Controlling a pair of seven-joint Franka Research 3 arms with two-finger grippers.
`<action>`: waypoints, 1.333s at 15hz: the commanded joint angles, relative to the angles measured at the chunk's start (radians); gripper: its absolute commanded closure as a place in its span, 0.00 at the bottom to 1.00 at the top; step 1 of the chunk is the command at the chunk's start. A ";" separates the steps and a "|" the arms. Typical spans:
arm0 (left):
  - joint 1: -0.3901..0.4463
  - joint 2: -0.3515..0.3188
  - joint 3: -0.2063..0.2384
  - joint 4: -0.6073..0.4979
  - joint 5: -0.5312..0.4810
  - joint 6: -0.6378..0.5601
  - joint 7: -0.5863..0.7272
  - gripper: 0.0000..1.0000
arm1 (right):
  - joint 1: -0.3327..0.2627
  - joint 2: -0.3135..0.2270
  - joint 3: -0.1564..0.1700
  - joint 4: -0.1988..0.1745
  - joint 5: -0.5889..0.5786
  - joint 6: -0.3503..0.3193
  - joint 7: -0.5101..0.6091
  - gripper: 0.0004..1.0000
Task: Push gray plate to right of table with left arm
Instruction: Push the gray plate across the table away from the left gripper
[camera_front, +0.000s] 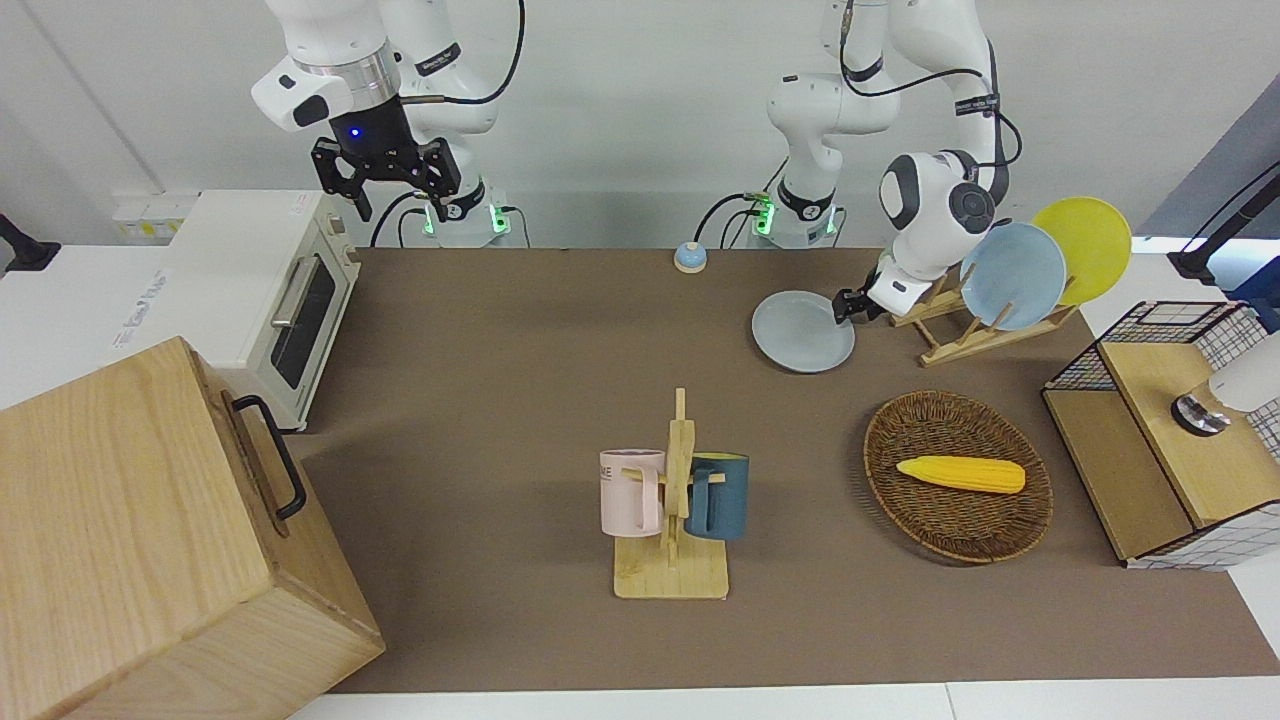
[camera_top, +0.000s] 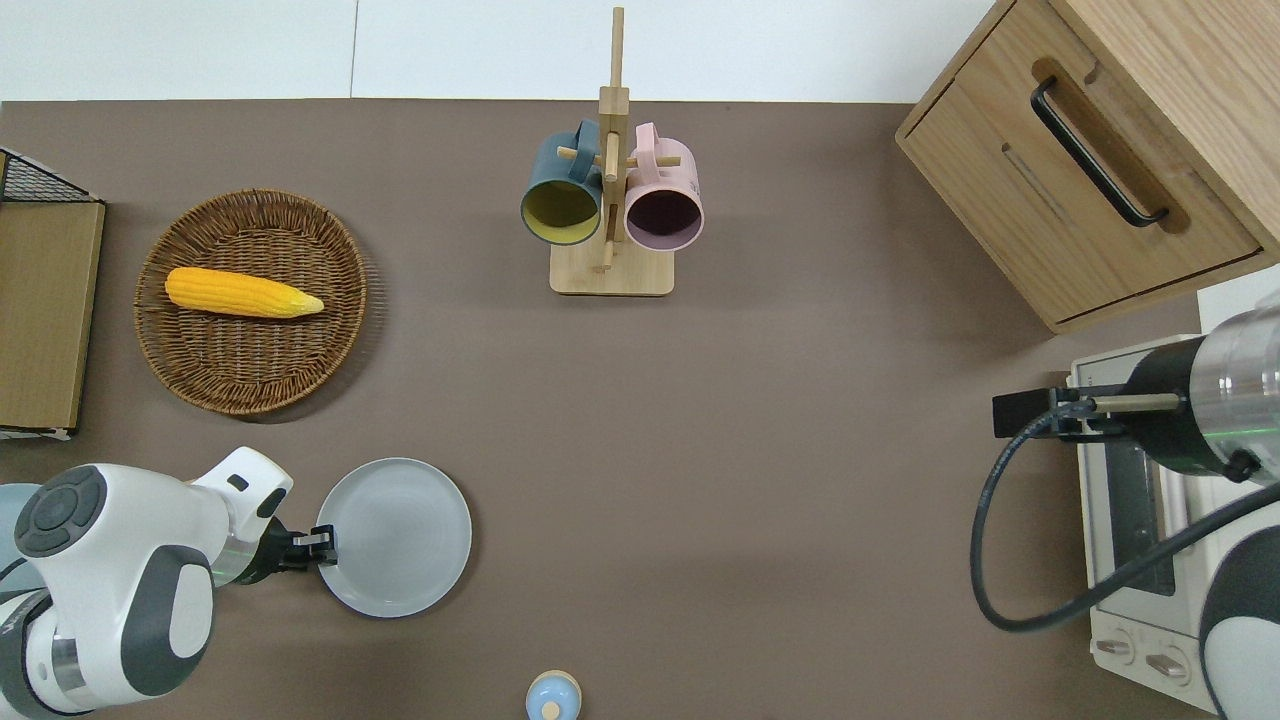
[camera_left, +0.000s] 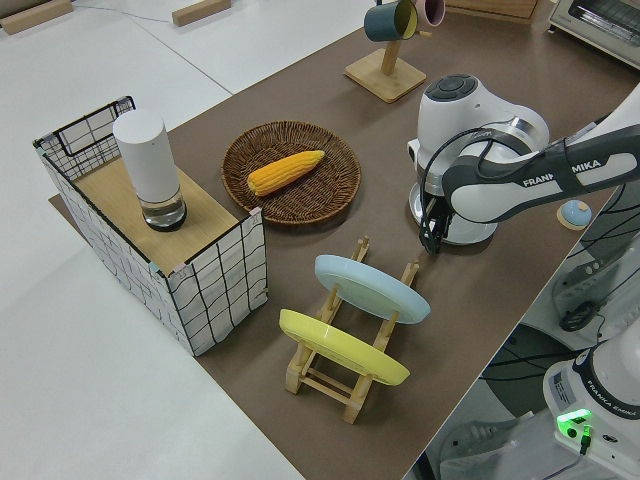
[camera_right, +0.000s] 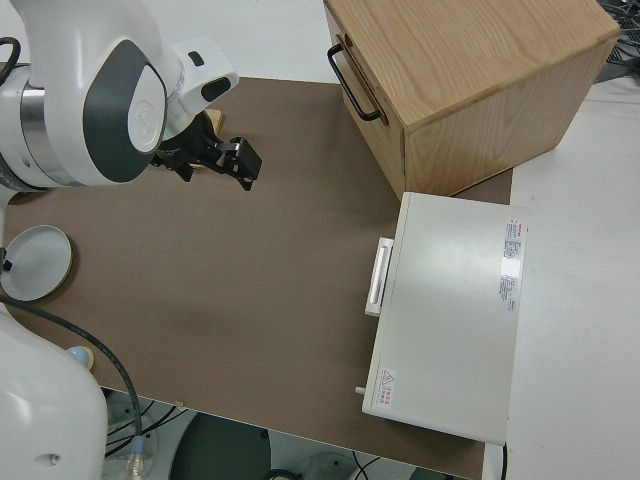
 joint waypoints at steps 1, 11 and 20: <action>-0.023 -0.032 0.006 -0.040 -0.033 0.036 -0.055 0.79 | -0.024 -0.027 0.014 -0.027 0.021 0.000 0.010 0.00; -0.046 -0.028 -0.018 -0.043 -0.051 0.056 -0.142 1.00 | -0.024 -0.027 0.014 -0.027 0.021 0.000 0.012 0.00; -0.107 -0.023 -0.095 -0.043 -0.125 0.081 -0.209 1.00 | -0.024 -0.027 0.014 -0.027 0.021 0.000 0.012 0.01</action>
